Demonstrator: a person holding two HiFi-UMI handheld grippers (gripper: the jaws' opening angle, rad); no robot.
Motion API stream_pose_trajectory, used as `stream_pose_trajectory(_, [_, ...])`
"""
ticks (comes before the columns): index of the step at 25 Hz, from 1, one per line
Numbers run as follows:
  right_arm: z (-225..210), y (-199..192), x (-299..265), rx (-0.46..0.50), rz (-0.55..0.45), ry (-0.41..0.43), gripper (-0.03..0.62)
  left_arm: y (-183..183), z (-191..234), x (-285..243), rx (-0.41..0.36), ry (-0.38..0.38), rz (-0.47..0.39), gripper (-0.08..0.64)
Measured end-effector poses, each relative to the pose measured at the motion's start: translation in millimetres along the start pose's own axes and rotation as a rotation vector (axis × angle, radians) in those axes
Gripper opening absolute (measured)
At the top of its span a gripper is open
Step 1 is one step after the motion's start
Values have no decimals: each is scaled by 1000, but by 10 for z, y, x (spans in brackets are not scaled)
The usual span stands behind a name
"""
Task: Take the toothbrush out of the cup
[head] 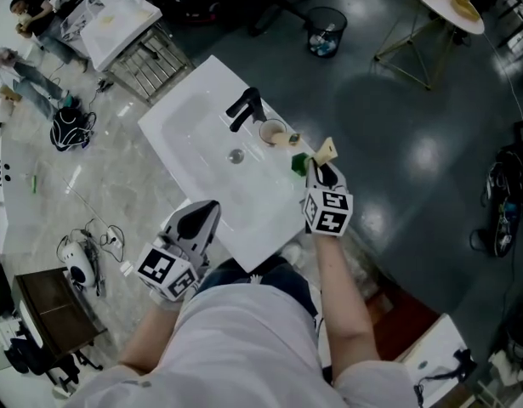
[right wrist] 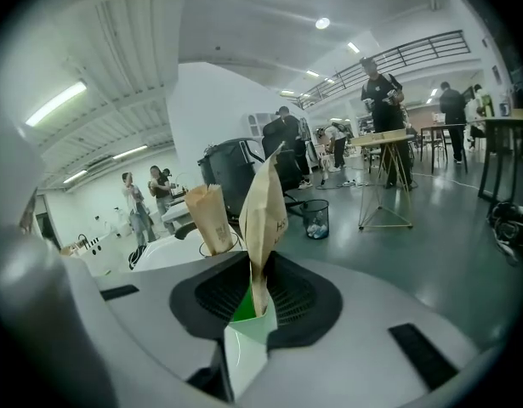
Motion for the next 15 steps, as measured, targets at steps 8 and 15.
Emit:
stream_pose_trajectory(8, [-26,273,201,6,-55,-18,60,37,-41,-60,-14,-41,-11,17])
stream_pose_trajectory(15, [-61,556,467,11,-93,-29,55,108,-96,-142,-20,-74,-26,17])
Point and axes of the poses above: the fingertips, and each gripper's own axes: x backward along the fingers, z to its left, y out of its top, the point moved 7 cm from there along x, backward along the fingers, and after that the axes turned 8 degrees about x, right-handed, at the moved point
